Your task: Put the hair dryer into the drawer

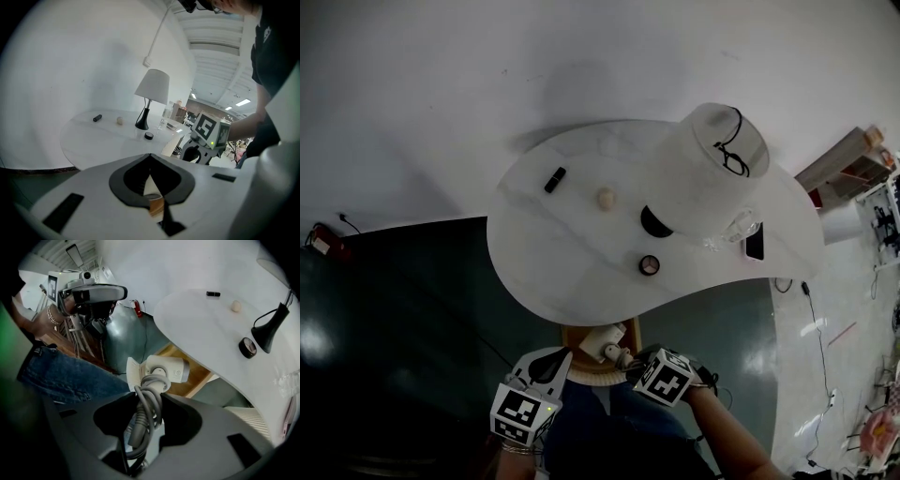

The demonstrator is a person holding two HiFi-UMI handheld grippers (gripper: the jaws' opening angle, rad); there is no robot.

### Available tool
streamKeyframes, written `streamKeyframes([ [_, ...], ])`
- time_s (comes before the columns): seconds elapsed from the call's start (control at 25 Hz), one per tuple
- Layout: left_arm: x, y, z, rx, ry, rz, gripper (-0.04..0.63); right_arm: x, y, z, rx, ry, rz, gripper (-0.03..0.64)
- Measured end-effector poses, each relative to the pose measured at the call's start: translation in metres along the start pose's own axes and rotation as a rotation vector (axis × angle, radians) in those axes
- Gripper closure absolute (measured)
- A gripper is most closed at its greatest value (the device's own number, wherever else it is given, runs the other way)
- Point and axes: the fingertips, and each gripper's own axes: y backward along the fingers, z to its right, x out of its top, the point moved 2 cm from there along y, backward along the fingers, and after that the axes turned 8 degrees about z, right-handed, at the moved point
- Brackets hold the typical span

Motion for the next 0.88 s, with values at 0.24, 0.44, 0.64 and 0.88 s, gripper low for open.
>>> streamKeyframes([
  [0.24, -0.014, 0.0, -0.001, -0.006, 0.03, -0.024, 0.58, 0.002, -0.011, 0.005, -0.02, -0.046, 0.011, 0.436],
  [0.44, -0.023, 0.001, -0.005, 0.006, 0.048, -0.037, 0.58, 0.003, -0.021, 0.011, -0.046, -0.065, 0.011, 0.436],
  [0.64, -0.04, 0.003, -0.013, 0.023, 0.068, -0.05, 0.58, 0.004, -0.034, 0.014, -0.076, -0.052, -0.005, 0.436],
  [0.88, -0.05, 0.001, -0.016, 0.019, 0.076, -0.056, 0.58, 0.007, -0.043, 0.017, -0.081, -0.048, -0.003, 0.436],
])
